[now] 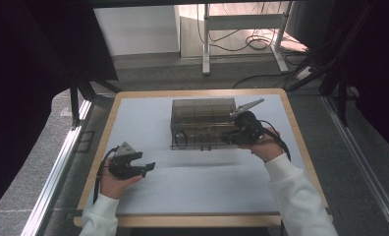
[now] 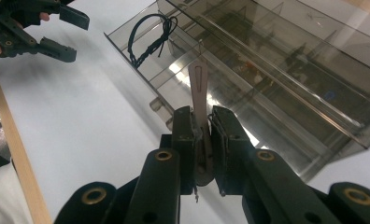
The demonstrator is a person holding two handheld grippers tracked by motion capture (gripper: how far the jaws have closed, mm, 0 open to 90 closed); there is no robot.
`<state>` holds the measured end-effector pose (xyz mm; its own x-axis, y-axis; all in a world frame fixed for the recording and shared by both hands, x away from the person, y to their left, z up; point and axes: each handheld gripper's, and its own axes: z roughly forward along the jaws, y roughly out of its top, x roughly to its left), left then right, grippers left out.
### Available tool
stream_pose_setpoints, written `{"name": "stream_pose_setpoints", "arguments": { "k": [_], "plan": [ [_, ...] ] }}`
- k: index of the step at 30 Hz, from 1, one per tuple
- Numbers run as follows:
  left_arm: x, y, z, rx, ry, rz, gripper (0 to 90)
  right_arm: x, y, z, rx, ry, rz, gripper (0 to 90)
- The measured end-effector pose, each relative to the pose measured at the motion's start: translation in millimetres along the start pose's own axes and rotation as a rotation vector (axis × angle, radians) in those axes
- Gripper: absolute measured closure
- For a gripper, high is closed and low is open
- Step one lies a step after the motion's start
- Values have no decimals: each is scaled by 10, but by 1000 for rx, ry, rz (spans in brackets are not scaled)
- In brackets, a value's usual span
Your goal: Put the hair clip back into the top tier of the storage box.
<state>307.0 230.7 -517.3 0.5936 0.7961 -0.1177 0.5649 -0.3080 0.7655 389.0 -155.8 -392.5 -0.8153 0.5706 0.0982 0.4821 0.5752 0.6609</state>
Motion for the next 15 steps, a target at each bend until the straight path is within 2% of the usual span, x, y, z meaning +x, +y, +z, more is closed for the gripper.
{"name": "stream_pose_setpoints", "arguments": {
  "k": [15],
  "plan": [
    [13,-6,-15,1,1,0,293,-28,143,248,19,13,1,800]
  ]
}}
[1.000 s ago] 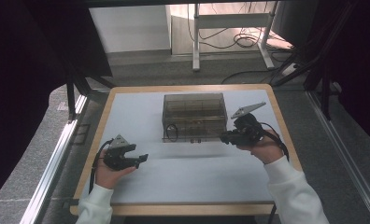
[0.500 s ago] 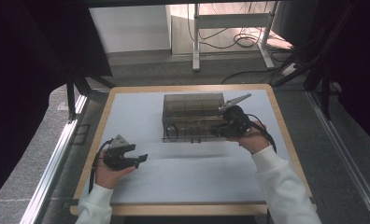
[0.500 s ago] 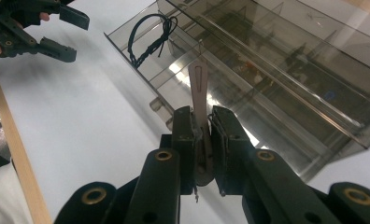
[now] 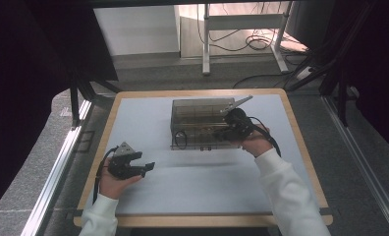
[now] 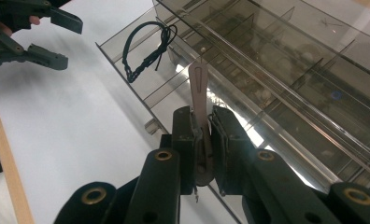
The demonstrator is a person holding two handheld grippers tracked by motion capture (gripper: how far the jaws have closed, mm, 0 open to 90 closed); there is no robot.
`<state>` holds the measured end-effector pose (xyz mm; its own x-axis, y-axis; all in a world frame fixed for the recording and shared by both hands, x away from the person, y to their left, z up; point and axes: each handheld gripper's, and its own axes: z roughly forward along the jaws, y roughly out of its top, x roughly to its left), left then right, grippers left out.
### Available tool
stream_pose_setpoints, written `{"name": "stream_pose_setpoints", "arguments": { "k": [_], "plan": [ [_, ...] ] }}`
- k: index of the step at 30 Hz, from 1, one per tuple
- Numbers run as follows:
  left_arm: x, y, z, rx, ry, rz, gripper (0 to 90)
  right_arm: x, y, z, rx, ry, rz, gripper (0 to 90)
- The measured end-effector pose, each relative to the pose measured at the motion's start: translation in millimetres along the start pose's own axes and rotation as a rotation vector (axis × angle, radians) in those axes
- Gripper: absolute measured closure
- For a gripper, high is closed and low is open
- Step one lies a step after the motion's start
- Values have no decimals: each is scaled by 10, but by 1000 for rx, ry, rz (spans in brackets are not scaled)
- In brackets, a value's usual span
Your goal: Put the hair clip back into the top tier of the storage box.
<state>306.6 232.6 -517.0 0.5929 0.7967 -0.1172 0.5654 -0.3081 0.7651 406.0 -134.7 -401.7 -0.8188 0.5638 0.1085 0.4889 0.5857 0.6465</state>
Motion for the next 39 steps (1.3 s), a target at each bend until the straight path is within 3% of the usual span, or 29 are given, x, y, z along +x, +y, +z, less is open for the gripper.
{"name": "stream_pose_setpoints", "arguments": {
  "k": [35,37,39],
  "plan": [
    [17,-10,-5,1,1,-4,291,-20,77,325,53,-4,-6,793],
    [20,-11,-10,-2,2,-6,291,-18,76,337,49,-9,-17,687],
    [21,-12,-13,-2,2,-7,291,-13,75,321,35,-20,-19,651]
  ]
}}
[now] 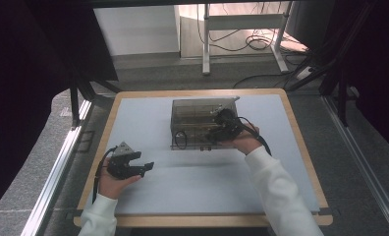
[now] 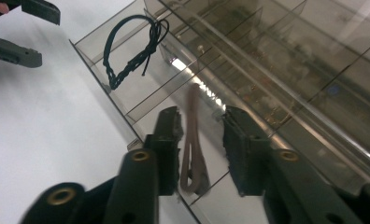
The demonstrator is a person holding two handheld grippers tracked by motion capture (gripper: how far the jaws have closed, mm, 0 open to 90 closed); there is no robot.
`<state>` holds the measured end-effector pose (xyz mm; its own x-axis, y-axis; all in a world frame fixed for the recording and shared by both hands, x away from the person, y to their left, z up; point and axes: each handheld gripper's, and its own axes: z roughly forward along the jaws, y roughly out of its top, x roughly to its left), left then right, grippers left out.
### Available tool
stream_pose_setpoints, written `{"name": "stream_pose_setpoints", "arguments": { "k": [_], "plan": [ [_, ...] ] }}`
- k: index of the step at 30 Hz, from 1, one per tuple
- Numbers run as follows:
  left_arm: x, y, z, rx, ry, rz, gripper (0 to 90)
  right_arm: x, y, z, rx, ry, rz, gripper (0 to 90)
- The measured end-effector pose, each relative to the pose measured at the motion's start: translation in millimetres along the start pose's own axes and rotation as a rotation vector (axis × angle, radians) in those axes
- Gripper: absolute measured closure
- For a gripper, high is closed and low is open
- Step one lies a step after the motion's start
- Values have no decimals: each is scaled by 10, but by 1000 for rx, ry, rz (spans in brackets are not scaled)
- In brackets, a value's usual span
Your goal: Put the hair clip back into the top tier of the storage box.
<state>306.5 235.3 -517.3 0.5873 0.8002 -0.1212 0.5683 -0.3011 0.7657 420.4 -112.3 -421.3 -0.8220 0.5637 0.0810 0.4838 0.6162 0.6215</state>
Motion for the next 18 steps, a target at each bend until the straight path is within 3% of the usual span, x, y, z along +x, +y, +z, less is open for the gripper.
{"name": "stream_pose_setpoints", "arguments": {
  "k": [8,18],
  "plan": [
    [-3,1,-1,-1,1,1,291,7,-70,-130,-44,-27,15,569],
    [-3,1,5,3,1,7,291,25,-269,-332,-99,-22,25,561]
  ]
}}
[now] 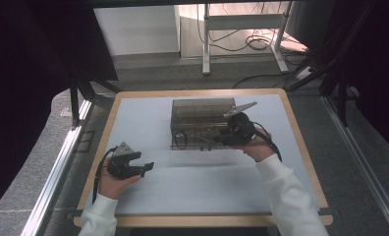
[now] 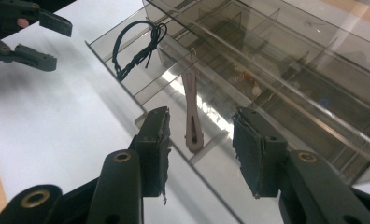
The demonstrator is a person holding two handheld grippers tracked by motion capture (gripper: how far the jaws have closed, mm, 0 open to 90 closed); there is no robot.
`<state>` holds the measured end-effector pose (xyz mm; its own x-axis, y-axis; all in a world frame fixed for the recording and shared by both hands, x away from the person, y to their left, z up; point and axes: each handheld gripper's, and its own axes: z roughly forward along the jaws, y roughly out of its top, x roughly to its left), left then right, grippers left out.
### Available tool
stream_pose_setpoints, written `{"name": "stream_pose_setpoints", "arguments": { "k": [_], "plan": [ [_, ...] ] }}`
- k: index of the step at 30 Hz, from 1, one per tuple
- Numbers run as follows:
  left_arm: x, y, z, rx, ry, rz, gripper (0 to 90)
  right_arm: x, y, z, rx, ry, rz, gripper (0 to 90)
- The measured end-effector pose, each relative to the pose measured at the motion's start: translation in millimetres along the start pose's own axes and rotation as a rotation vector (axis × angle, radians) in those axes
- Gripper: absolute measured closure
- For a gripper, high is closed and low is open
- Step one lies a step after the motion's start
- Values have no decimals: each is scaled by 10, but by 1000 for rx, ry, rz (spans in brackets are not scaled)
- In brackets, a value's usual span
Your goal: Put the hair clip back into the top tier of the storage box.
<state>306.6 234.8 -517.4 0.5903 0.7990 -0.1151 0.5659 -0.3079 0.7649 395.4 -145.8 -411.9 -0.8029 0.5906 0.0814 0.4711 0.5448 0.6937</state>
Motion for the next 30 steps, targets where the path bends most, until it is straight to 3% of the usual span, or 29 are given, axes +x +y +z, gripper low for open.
{"name": "stream_pose_setpoints", "arguments": {
  "k": [14,30],
  "plan": [
    [-3,0,12,2,1,-3,290,-4,-224,-147,-34,-13,15,557],
    [-3,-2,2,2,3,-7,290,104,-493,-205,-63,-10,16,558]
  ]
}}
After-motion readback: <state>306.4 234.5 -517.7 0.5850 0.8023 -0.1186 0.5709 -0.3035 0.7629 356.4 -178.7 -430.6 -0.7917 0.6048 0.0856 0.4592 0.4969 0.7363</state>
